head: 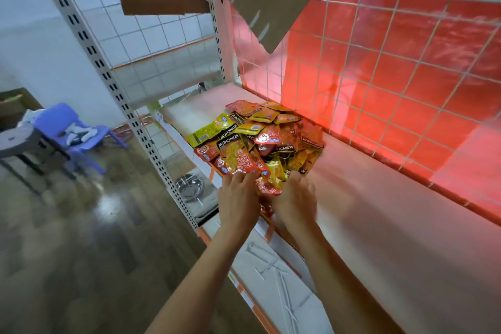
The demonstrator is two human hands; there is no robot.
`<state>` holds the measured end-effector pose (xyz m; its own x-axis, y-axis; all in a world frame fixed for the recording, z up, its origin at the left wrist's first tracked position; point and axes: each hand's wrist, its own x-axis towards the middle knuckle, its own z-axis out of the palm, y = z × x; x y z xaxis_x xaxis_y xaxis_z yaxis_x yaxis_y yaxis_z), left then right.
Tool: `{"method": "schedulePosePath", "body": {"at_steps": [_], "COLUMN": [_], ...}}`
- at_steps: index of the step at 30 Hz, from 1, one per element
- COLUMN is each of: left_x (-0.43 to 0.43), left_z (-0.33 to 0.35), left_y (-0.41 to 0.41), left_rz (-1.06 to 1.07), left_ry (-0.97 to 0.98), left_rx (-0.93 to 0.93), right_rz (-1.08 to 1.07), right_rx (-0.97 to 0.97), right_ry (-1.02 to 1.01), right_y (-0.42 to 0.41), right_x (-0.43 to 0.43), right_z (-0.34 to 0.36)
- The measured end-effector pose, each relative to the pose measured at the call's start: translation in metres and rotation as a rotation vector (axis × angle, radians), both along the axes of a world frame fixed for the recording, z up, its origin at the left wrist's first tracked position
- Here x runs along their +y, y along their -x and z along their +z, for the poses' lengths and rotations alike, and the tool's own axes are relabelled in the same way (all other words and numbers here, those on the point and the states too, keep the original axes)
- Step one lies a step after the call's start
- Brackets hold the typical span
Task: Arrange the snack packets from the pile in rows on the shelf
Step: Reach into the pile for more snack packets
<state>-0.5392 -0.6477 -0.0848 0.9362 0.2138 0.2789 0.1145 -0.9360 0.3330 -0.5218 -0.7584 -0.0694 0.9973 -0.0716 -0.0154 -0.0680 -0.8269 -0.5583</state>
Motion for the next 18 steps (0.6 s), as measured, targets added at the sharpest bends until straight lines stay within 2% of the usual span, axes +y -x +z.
{"method": "schedulePosePath", "body": {"at_steps": [7, 9, 11, 15, 18], "left_x": [-0.003, -0.008, -0.014, -0.040, -0.061], "left_z": [0.010, 0.012, 0.013, 0.017, 0.023], "left_y": [-0.001, 0.001, 0.004, 0.012, 0.023], "left_rz": [-0.210, -0.276, -0.364, -0.613, -0.712], "left_ry": [0.033, 0.039, 0.056, 0.022, 0.066], "left_rx": [0.011, -0.004, -0.052, -0.209, -0.302], "right_rz": [-0.051, -0.130, -0.177, -0.201, -0.285], "right_rx": [0.053, 0.047, 0.026, -0.027, -0.070], "right_ry": [-0.271, -0.485, -0.631, -0.626, -0.772], "right_y": [0.009, 0.022, 0.035, 0.057, 0.080], "right_x": [-0.015, -0.027, -0.043, -0.074, -0.089], "right_z": [0.005, 0.012, 0.020, 0.031, 0.035]}}
